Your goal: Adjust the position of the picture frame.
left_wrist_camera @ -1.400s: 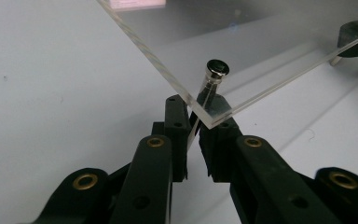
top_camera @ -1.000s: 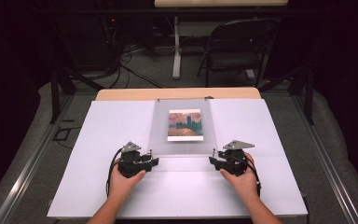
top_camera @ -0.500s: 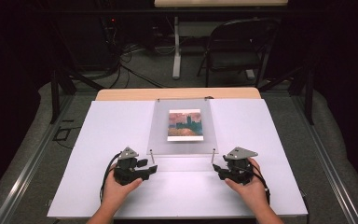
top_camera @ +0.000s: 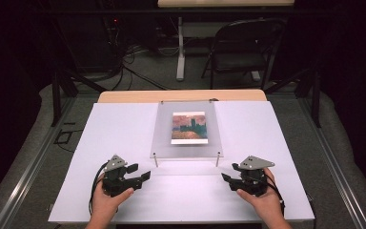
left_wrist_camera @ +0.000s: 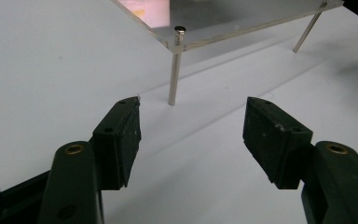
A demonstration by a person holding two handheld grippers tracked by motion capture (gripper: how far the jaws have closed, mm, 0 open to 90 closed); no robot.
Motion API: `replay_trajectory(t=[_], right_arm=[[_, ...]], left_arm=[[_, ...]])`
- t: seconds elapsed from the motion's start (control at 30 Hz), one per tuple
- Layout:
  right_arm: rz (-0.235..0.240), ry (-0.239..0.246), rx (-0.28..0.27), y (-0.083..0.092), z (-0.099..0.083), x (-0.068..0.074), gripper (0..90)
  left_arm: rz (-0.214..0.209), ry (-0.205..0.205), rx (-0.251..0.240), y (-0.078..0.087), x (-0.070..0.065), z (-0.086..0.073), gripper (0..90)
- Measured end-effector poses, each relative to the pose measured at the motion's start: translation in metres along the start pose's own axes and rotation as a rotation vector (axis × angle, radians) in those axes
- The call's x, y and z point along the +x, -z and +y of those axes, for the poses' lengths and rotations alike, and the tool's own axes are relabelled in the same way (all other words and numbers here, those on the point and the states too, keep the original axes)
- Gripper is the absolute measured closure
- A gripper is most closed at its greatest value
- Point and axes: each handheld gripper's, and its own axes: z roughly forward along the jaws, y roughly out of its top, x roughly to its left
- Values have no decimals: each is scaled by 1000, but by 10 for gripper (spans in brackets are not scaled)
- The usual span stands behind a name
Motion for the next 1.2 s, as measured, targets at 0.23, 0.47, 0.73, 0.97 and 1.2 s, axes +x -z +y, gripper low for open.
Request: replay_trajectory(t=[0.23,0.47,0.73,0.97,1.2], right_arm=[[1,-30,-17,4,1,-7,414],[15,-88,-10,8,7,-14,406],[-32,-99,19,10,18,-25,384],[-7,-91,45,7,29,-29,421],[-2,-36,75,2,48,-34,479]], left_arm=[[9,-15,-2,0,2,2,366],[15,-3,2,3,5,13,365],[7,-4,31,7,15,30,375],[7,-1,49,5,21,45,434],[20,-13,43,1,27,67,451]])
